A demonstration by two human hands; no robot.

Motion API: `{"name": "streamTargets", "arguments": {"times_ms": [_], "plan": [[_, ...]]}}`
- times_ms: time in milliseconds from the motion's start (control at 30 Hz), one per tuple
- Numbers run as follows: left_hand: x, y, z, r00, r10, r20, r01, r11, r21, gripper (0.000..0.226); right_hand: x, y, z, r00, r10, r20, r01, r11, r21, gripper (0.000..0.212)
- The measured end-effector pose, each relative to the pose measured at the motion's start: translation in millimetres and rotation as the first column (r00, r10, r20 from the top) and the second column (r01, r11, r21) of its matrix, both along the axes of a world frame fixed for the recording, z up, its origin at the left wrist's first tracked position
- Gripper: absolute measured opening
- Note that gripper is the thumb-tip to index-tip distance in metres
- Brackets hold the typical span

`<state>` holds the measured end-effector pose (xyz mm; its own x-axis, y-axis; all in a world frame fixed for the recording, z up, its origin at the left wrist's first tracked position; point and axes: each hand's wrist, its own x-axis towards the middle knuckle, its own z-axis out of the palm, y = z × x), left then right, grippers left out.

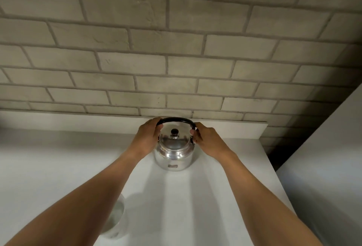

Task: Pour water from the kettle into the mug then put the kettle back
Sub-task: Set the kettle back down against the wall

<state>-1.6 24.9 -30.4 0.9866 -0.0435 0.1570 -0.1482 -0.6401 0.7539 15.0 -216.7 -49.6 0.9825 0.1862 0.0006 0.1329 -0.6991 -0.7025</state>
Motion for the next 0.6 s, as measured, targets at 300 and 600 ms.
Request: {"name": "streamTargets", "arguments": {"times_ms": [300,600], "plan": [[19.6,-1.5,-19.7,1.000,0.025,0.006,-0.025,1.000,-0.013,0.028,17.3,5.1,-15.6,1.000,-0.025,-0.006,0.025,0.999,0.039,0.028],[16.1,-8.8,-14.6,0.996,0.039,-0.083,-0.035,0.998,0.045,0.059,-4.2,6.2,-2.3,0.995,-0.080,-0.064,0.084,0.995,0.059,0.068]]}}
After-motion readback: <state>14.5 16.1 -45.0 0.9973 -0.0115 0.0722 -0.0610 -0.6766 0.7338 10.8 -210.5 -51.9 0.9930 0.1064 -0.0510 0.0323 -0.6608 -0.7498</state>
